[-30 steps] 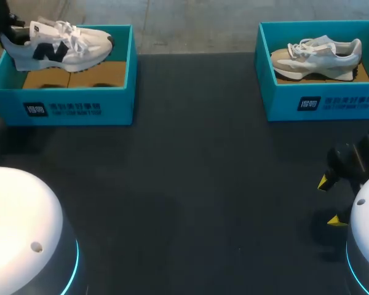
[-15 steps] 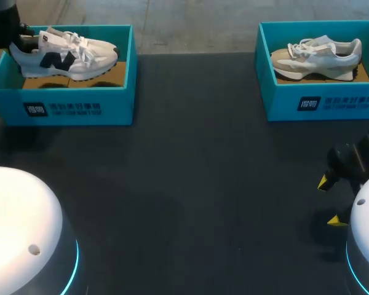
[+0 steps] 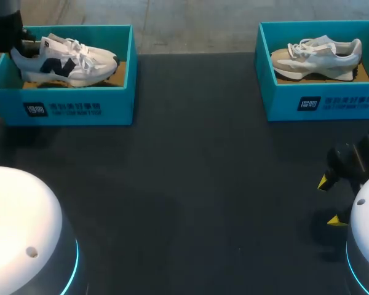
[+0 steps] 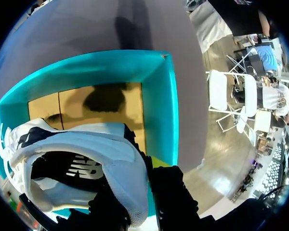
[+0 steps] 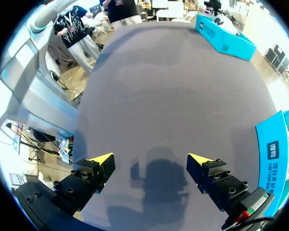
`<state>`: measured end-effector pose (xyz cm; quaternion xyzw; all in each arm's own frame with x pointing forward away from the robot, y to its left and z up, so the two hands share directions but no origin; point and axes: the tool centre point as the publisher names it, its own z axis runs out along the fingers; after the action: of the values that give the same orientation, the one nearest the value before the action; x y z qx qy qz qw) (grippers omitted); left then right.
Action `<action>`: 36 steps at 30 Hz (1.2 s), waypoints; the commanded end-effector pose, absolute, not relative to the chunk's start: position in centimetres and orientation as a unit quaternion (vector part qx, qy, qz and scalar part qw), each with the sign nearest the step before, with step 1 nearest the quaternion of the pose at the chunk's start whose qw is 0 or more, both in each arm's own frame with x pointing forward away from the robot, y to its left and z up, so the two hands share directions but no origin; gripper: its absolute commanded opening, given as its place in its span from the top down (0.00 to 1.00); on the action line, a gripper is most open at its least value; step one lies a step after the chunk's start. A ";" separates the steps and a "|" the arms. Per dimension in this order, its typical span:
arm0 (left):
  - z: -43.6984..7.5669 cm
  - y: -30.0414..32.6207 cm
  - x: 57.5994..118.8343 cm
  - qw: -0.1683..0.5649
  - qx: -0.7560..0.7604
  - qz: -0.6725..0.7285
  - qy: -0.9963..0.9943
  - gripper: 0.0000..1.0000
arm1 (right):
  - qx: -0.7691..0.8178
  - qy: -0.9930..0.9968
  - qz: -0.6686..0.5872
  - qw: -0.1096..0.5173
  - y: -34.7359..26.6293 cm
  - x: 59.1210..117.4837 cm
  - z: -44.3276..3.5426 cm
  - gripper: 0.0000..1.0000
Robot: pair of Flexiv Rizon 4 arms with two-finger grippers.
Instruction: Take the shoe out of the shoebox, open the shoe tongue, remove and reinsert the insole, then place the shoe into the shoebox
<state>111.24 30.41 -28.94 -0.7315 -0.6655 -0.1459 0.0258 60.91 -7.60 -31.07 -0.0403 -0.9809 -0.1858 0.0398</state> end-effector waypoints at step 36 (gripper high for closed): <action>-33.1 30.4 107.4 0.060 -0.738 -0.101 -0.664 1.00 | -0.041 -0.981 -0.185 0.038 -7.6 60.7 -31.0 0.00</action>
<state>107.49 30.53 -32.88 -0.7391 -0.6637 -0.0993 0.0584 60.91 -7.60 -31.07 -0.0403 -0.9810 -0.1858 0.0398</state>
